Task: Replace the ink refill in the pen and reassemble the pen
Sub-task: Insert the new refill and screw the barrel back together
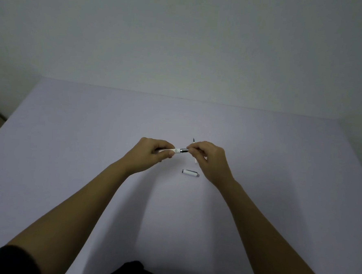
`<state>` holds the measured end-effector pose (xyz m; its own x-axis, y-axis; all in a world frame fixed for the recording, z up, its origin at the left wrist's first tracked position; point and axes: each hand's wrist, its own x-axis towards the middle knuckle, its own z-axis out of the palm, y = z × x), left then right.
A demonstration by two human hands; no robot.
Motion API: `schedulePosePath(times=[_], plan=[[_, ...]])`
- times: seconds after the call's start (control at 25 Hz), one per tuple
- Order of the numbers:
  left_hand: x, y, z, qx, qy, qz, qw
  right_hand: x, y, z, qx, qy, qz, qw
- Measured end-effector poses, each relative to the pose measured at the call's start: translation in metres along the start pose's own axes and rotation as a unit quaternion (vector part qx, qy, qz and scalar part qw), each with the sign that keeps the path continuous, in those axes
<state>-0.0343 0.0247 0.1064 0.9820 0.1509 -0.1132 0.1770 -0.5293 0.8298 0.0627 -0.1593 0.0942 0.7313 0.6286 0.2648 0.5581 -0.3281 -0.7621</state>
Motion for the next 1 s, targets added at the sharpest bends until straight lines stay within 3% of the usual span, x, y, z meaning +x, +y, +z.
schedulePosePath(times=[0.12,0.48,0.68,1.0], plan=[[-0.001,0.001,0.001,0.003,0.009,0.013,1.000,0.004,-0.007,-0.003,-0.010,-0.032,0.074,0.997],[-0.005,0.005,0.000,0.049,0.053,0.068,0.995,0.009,-0.017,-0.010,-0.026,-0.067,0.106,0.992],[-0.004,0.008,0.001,0.023,0.079,0.041,0.996,0.008,-0.027,-0.018,0.054,-0.090,0.086,0.991],[-0.006,0.014,-0.001,-0.011,0.068,0.050,0.996,0.011,-0.028,-0.027,-0.029,-0.021,0.042,0.998]])
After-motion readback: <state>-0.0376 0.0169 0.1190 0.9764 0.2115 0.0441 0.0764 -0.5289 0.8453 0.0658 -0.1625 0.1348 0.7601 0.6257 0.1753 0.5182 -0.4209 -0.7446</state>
